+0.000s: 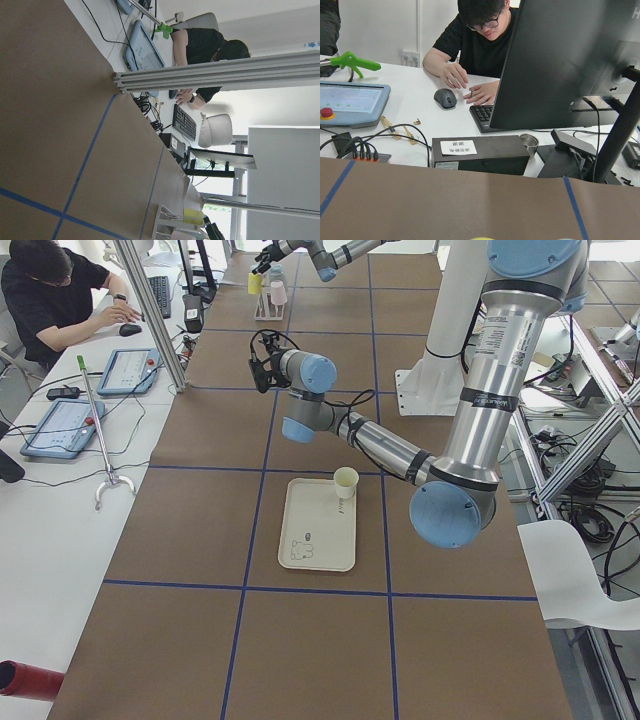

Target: Transfer IKEA cup to right arm and place on rack

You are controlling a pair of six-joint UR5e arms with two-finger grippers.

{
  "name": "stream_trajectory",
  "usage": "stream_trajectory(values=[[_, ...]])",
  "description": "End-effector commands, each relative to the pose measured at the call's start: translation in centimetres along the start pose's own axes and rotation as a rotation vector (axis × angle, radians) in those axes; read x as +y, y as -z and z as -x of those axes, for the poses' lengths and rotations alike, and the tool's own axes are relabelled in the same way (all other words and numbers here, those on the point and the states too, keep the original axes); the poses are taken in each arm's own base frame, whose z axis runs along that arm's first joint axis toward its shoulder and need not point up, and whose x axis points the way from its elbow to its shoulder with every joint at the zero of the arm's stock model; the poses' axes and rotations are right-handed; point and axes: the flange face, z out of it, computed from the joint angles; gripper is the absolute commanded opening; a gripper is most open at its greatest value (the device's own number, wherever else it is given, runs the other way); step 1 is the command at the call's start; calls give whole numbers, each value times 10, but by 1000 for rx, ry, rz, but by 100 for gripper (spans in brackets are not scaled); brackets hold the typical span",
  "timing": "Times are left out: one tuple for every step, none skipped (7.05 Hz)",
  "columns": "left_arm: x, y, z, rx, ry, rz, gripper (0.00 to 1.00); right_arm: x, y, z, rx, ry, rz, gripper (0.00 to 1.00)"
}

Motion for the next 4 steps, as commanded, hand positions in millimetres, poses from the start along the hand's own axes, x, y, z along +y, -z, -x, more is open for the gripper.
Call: stream_trajectory(values=[[2,4,-4,3,-8,7,100,-19,10,1,-68,-15,23,100],[3,11,-1,-16,-7,28,100,-46,22,-17,-127,-44,75,100],[-4,32,4,-28,-41,9,100,-79,38,-31,-177,-73,122,100],[-4,55,23,-81,-145,28,100,-100,57,-20,-200,-81,155,100]])
